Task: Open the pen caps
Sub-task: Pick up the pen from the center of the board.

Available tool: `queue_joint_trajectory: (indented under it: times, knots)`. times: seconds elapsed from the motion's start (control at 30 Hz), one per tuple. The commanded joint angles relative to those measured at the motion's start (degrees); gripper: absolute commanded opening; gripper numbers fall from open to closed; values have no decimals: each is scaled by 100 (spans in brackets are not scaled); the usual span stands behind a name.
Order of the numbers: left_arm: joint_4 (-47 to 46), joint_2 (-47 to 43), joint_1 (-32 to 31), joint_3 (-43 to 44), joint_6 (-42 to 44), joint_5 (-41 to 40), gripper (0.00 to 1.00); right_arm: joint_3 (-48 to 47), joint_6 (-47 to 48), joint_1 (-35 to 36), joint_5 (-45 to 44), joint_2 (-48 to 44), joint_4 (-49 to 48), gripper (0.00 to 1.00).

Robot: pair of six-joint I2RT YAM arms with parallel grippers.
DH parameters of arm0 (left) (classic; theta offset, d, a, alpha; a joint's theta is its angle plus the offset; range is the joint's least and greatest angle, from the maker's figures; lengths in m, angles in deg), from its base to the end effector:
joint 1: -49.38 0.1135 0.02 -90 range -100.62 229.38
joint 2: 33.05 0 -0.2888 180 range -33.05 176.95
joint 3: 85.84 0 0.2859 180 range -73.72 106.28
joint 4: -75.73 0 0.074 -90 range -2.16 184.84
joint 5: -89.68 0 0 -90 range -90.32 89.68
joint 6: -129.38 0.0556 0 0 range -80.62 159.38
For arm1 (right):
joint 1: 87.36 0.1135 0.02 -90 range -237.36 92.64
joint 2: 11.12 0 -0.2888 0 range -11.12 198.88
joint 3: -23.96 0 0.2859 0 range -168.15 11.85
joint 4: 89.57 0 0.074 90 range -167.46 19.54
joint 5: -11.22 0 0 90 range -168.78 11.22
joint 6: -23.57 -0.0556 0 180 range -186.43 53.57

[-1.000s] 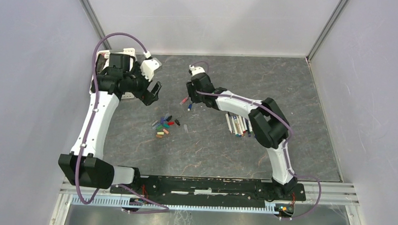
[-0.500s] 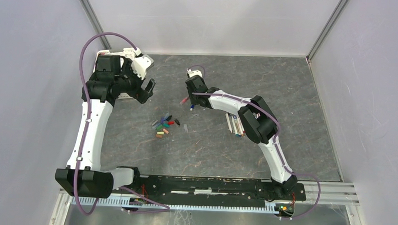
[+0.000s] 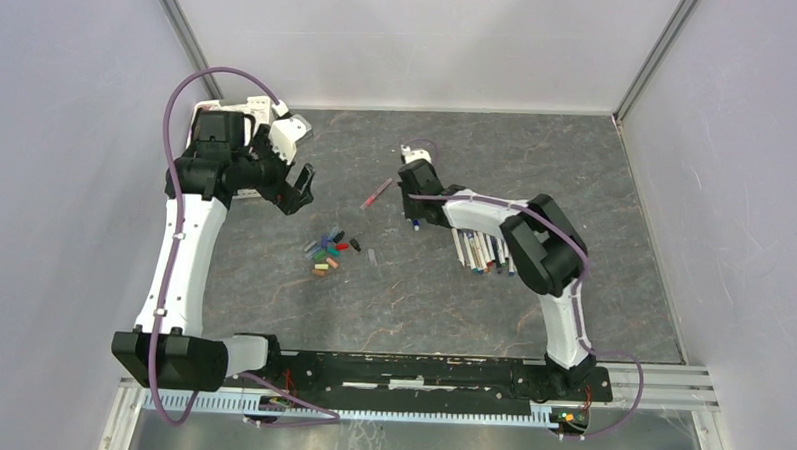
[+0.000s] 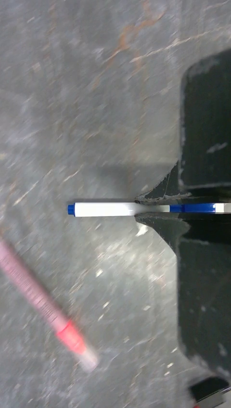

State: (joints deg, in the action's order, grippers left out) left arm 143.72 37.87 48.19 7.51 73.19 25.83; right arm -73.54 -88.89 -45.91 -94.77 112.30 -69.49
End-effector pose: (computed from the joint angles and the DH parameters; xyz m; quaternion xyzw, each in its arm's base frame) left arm 0.2761 -0.0302 0.4071 0.3527 0.8343 -0.0976 0.4123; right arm 0.4034 0.3359 0.1379 -0.1001 0.9142 0.0869 0.3830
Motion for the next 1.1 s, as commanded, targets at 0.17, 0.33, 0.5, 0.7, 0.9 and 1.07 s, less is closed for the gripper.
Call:
queue_joint_trajectory:
  times: [0.17, 0.33, 0.5, 0.7, 0.9, 1.07]
  knots:
    - [446, 161, 5, 565, -243, 1085, 100, 2047, -907, -184, 1310, -2514, -2746, 0]
    - [491, 258, -4, 597, -704, 2008, 100, 2962, -1597, 105, 1401, -3535, -4631, 0]
    - [278, 155, -51, 465, -1037, 3027, 100, 3292, -2124, 662, 949, -3996, -5737, 0]
    - [-308, 44, -246, 250, -1569, 3975, 100, 3236, -2395, 1381, 204, -4108, -6181, 0]
    - [-596, 43, -781, 43, -1811, 3933, 99, 3059, -2355, 1733, -88, -3985, -6395, 0]
    - [-690, 35, -1005, -68, -1827, 3834, 87, 3177, -2298, 1834, -232, -3987, -6471, 0]
